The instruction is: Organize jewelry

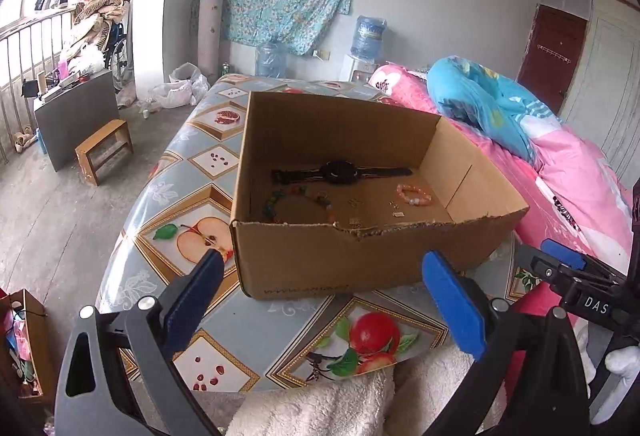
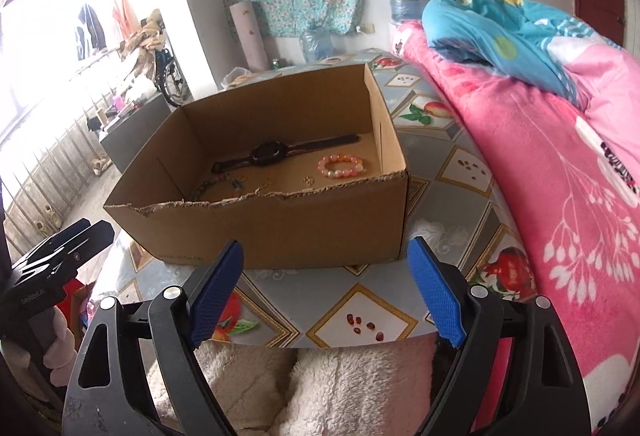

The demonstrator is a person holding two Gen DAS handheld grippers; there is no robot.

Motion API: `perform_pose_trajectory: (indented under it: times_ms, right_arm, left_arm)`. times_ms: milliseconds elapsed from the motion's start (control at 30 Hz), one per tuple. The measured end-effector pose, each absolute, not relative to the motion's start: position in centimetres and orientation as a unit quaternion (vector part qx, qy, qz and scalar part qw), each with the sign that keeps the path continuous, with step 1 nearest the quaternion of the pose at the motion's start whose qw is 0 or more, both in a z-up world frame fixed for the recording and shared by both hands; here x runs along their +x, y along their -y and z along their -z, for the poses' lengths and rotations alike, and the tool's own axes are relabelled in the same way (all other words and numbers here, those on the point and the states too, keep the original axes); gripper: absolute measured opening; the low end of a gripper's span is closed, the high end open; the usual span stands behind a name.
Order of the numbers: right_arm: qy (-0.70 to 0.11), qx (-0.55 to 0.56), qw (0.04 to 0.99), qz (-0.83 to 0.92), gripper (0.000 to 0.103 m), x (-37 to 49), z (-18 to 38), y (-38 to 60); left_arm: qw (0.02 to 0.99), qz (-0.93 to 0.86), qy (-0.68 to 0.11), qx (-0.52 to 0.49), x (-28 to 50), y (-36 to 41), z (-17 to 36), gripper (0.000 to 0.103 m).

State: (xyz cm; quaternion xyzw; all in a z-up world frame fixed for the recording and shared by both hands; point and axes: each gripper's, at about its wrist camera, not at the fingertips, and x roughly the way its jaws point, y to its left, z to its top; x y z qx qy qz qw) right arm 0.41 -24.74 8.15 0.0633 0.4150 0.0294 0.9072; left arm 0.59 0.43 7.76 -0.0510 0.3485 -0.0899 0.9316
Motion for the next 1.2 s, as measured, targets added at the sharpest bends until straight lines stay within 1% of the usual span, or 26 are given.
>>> perform_pose_trajectory:
  times_ms: [133,267,633,1200]
  right_arm:
    - [-0.433,0.068,0.898,-0.029,0.080,1.2,-7.0,24.2]
    - [-0.444,0.062,0.893,-0.035,0.080,1.9,-6.2,23.4]
    - [-0.459,0.042,0.886,-0.054,0.080,2.9,-5.5,21.3]
    - [-0.463,0.039,0.884,-0.050,0.080,3.7,-5.4,21.2]
  left_arm:
    - [0.926,0.043,-0.373,-0.031,1.6,0.3,-6.7,0.097]
    - [0.919,0.017,-0.393,-0.036,2.5,0.0,-5.9,0.097]
    - [0.896,0.002,-0.444,-0.016,4.0,1.5,-4.2,0.097]
    - [0.894,0.010,-0.447,-0.016,4.8,1.8,-4.3,0.097]
